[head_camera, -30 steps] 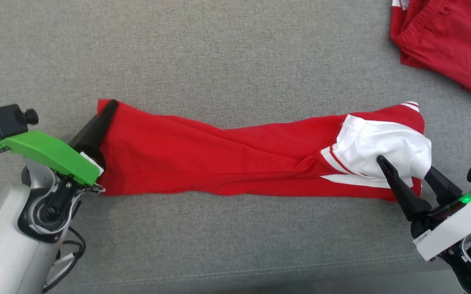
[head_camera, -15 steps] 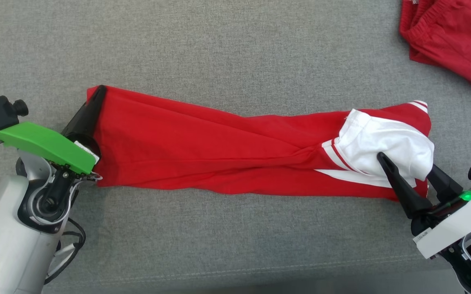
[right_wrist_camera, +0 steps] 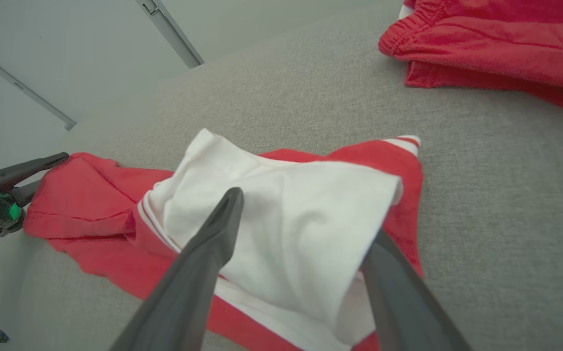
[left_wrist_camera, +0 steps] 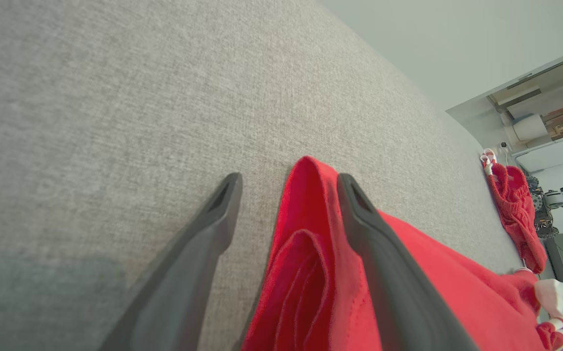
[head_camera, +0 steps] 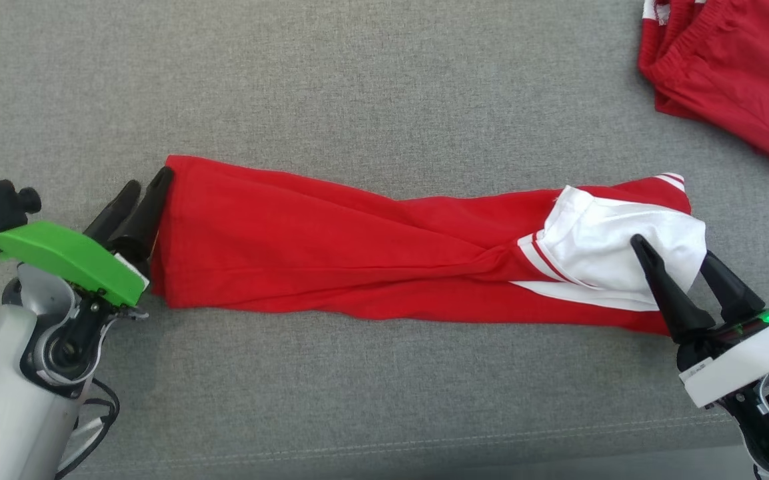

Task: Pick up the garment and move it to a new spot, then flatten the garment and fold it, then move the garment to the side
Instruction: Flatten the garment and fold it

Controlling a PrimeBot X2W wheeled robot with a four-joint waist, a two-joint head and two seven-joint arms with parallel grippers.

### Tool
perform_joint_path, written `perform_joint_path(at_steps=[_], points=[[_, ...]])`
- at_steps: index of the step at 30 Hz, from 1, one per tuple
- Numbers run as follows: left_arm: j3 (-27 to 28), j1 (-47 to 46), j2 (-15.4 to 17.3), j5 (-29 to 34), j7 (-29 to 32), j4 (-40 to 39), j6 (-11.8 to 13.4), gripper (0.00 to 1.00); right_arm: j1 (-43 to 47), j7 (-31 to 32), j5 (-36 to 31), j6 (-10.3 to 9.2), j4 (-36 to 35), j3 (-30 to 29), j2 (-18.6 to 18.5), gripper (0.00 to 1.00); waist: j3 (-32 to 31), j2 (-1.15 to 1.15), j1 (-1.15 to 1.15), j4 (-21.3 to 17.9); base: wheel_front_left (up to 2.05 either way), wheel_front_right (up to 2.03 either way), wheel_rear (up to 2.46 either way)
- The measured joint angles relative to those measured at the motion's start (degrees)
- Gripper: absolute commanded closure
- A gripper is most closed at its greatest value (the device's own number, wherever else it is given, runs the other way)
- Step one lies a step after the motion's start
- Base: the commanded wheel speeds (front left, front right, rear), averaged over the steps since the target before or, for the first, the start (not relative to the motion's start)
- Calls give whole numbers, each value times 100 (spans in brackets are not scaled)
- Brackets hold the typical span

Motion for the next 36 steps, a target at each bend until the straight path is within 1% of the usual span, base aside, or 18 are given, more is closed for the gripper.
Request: perform_joint_path(at_steps=[1, 2, 3, 7, 9, 11, 15, 18, 21, 24, 27, 31, 33, 36], points=[[51, 170, 115, 1, -54, 12, 1, 0, 34, -38, 111, -48, -1, -132, 19, 0, -83, 0, 0, -18, 0, 0, 0], [80, 266, 192, 2, -64, 18, 3, 0, 45, -52, 157, -53, -1, -190, 23, 0, -124, 0, 0, -33, 0, 0, 0], [80, 266, 192, 2, -64, 18, 3, 0, 45, -52, 157, -53, -1, -190, 23, 0, -124, 0, 0, -33, 0, 0, 0], [293, 703, 476, 3, -256, -22, 71, 0, 181, -144, 527, -107, -108, -531, 180, 0, -265, 0, 0, -138, 0, 0, 0], [400, 879, 590, 8, -363, -127, 169, 0, 313, -192, 826, -136, -202, -680, 364, 0, -317, 0, 0, -214, 0, 0, 0], [494, 1004, 628, 19, -481, -275, 214, 0, 493, -220, 1257, -126, -304, -810, 656, 0, -363, 0, 0, -289, 0, 0, 0], [579, 1207, 625, 19, -651, -604, 277, 0, 921, -243, 1934, 31, -390, -832, 1154, 0, -447, 0, 0, -399, 0, 0, 0], [588, 1346, 598, 37, -778, -870, 321, 0, 1127, -243, 2229, 138, -369, -744, 1377, 0, -480, 0, 0, -432, 0, 0, 0], [580, 1450, 544, 96, -922, -1090, 397, 0, 1196, -243, 2380, 255, -238, -701, 1491, 0, -486, 0, 0, -422, 0, 0, 0], [444, 1524, 511, 356, -972, -1301, 476, 0, 1212, -243, 2654, 371, -69, -711, 1642, 0, -509, 0, 0, -381, 0, 0, 0], [342, 1641, 519, 564, -1042, -1507, 621, 0, 1220, -244, 2773, 423, 125, -737, 1705, 0, -538, 0, 0, -329, 0, 0, 0], [210, 1733, 644, 1025, -1125, -1775, 838, 0, 1343, -243, 2995, 505, 369, -740, 1758, 0, -571, 0, 0, -235, 0, 0, 0], [209, 1816, 742, 1100, -1166, -1893, 943, 0, 1401, -243, 3049, 523, 478, -725, 1800, 0, -585, 0, 0, -184, 0, 0, 0], [199, 1972, 755, 1133, -1221, -2075, 1029, 0, 1414, -240, 3136, 590, 628, -687, 1879, 0, -598, 0, 0, -115, 0, 0, 0]])
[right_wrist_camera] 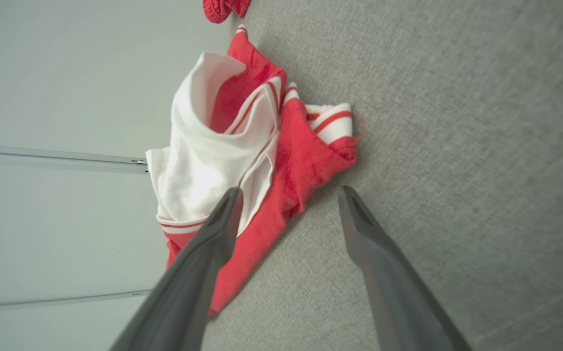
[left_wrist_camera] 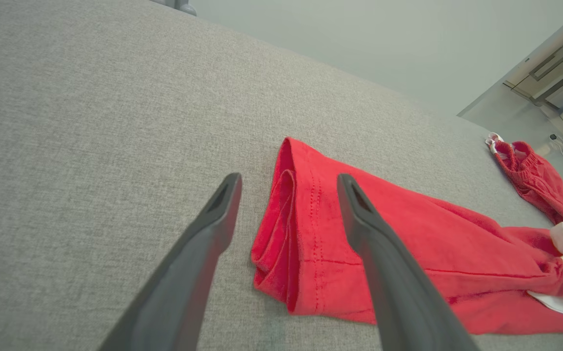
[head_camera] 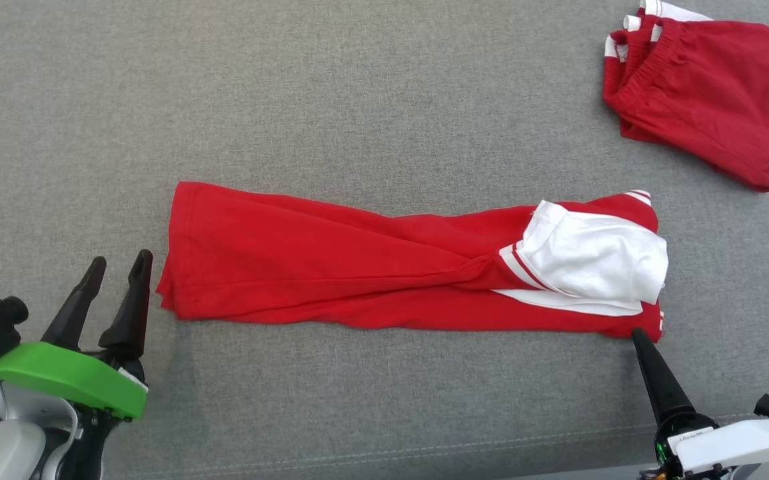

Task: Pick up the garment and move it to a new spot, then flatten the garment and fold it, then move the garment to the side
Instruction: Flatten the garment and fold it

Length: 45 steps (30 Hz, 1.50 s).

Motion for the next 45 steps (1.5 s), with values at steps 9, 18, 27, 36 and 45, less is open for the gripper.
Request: perform_joint_path(at_steps=[9, 18, 27, 36, 45], points=[[-143, 372, -14, 355, -124, -408, 98, 0, -202, 9, 157, 134, 338, 51, 194, 0, -57, 0, 0, 134, 0, 0, 0], [-193, 678, -130, 965, -296, -526, 208, 0, -523, 57, 9, 232, 564, 148, 174, 0, -152, 0, 0, 268, 0, 0, 0], [-90, 1126, -408, 1017, -355, -506, 241, 0, -599, 55, 130, 282, 802, 75, 336, 0, -330, 0, 0, 351, 0, 0, 0], [170, 1418, -555, 1210, -397, -543, 241, 0, -777, 47, 633, 285, 1059, -275, 661, 0, -433, 0, 0, 370, 0, 0, 0], [363, 1583, -670, 1339, -399, -675, 241, 0, -1053, 29, 944, 312, 1403, -493, 827, 0, -413, 0, 0, 365, 0, 0, 0]])
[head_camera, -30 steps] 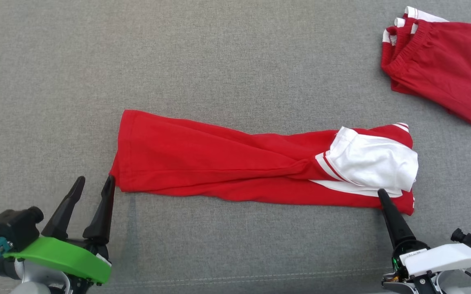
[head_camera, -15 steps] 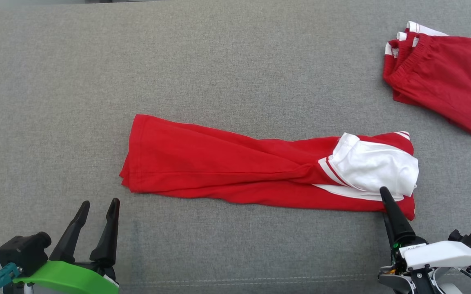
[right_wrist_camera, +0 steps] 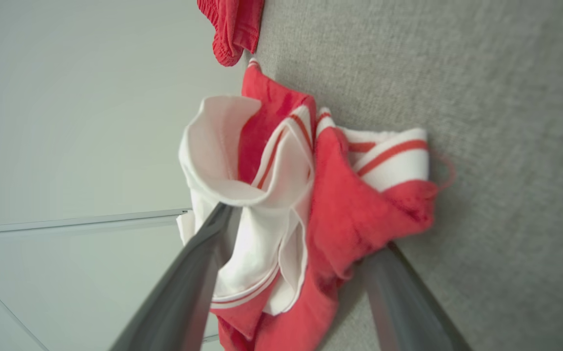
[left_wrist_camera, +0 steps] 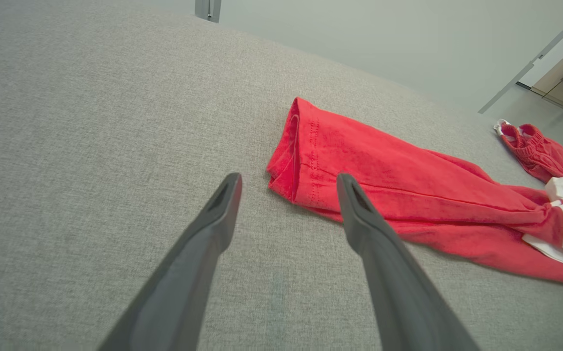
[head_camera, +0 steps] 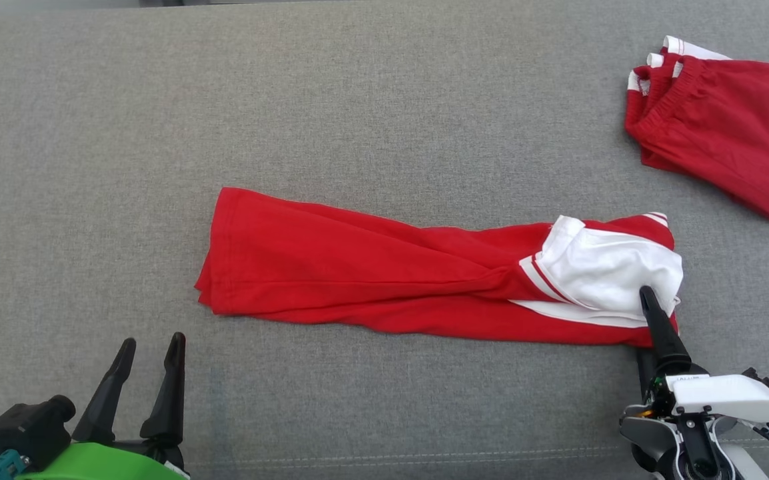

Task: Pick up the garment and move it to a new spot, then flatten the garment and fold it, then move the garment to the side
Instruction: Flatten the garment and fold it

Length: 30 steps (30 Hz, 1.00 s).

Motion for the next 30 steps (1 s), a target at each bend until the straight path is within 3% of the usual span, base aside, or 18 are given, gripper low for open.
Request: perform_joint_path(at_steps=[5, 6, 7, 8, 19, 30], points=[[66, 52, -52, 43, 2, -48, 0, 0, -186, -1, 14, 21, 73, -49, 25, 0, 4, 0, 0, -13, 0, 0, 0], [75, 60, -67, 45, 2, -55, 0, 0, -226, -10, 14, 21, 86, -54, 25, 5, 4, 0, 0, -16, 0, 0, 0], [88, 88, -116, 55, 4, -78, 0, 0, -283, -25, 14, 21, 100, -89, 22, 72, 8, 0, 0, -23, 0, 0, 0], [88, 102, -143, 65, 10, -91, 0, 0, -308, -25, 13, 21, 114, -108, 16, 100, 10, 0, 0, -26, 0, 0, 0], [226, 171, -318, 268, 60, -180, 1, 0, -377, -31, -225, 21, 125, -326, -304, 100, 16, 0, 0, -52, 0, 0, 0], [335, 302, -446, 355, 114, -337, 1, 0, -374, -58, -1054, 22, 318, -822, -1381, 100, 28, 0, 0, -196, 0, 0, 0]])
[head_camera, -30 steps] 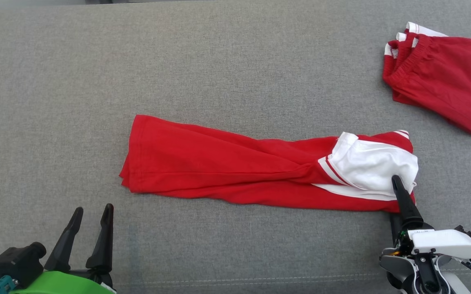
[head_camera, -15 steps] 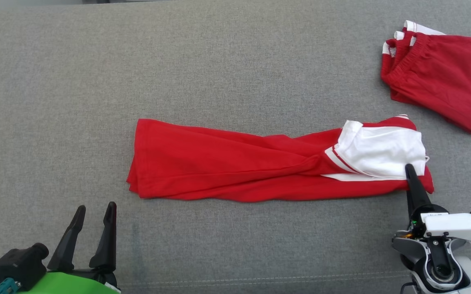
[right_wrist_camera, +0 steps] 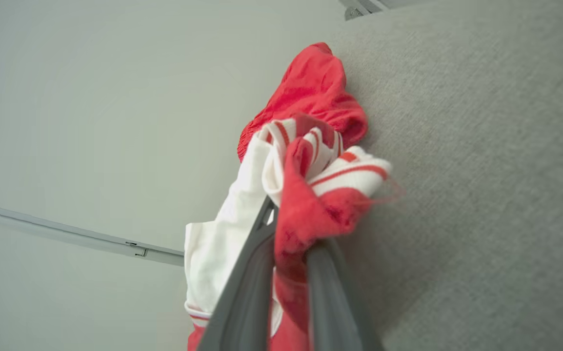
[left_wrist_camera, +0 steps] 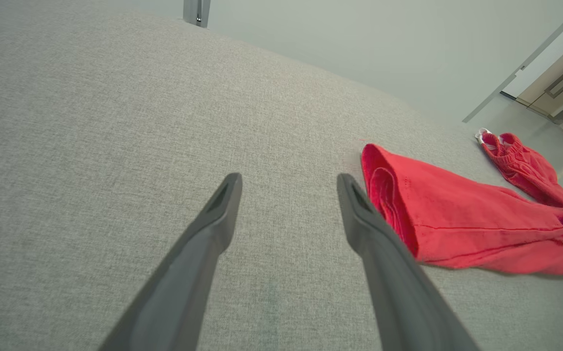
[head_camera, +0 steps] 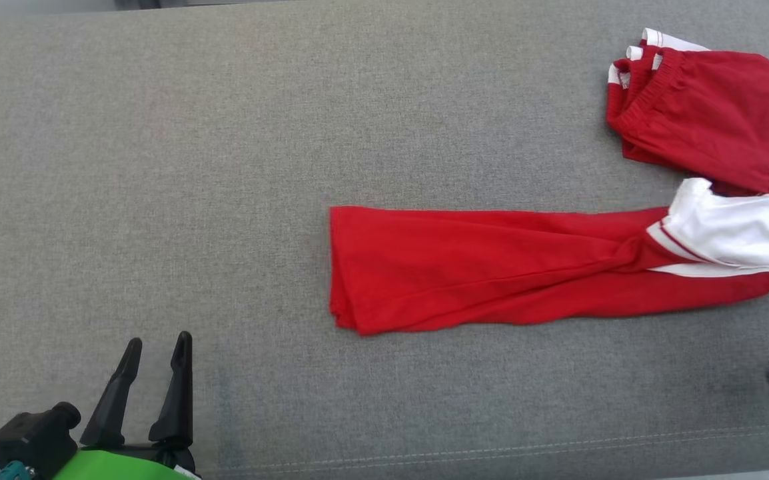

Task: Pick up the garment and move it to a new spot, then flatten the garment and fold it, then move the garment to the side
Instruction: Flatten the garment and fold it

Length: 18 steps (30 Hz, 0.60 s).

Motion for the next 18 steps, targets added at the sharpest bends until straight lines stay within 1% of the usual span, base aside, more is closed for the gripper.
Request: perform_joint_path(at_steps=[4, 6, 8, 10, 13, 18], points=[[3, 1, -32, 42, 62, -76, 0, 0, -1, -27, -347, 0, 93, -261, -402, 100, 55, 0, 0, -38, 0, 0, 0], [-10, -7, -48, 43, 97, -90, 0, 0, -10, -42, -555, -1, 16, -269, -515, 100, 82, 0, 0, -45, 0, 0, 0], [-31, -13, -81, 43, 110, -93, 0, 0, -82, -42, -744, -1, -190, -183, -547, 100, 83, 0, 0, -41, 0, 0, 0], [-110, -20, -104, 43, 147, -97, 0, 0, -164, -43, -1049, 0, -457, 0, -615, 100, 74, 0, 0, -17, 0, 0, 0], [-121, -27, -190, 44, 151, -91, 0, 0, -230, -43, -1656, 0, -870, 359, -836, 100, 34, 0, 0, 39, 0, 0, 0], [-125, -62, -249, 44, 174, -66, 0, 0, -259, -44, -2374, 0, -1503, 1095, -973, 100, -58, 0, 0, 160, 0, 0, 0]])
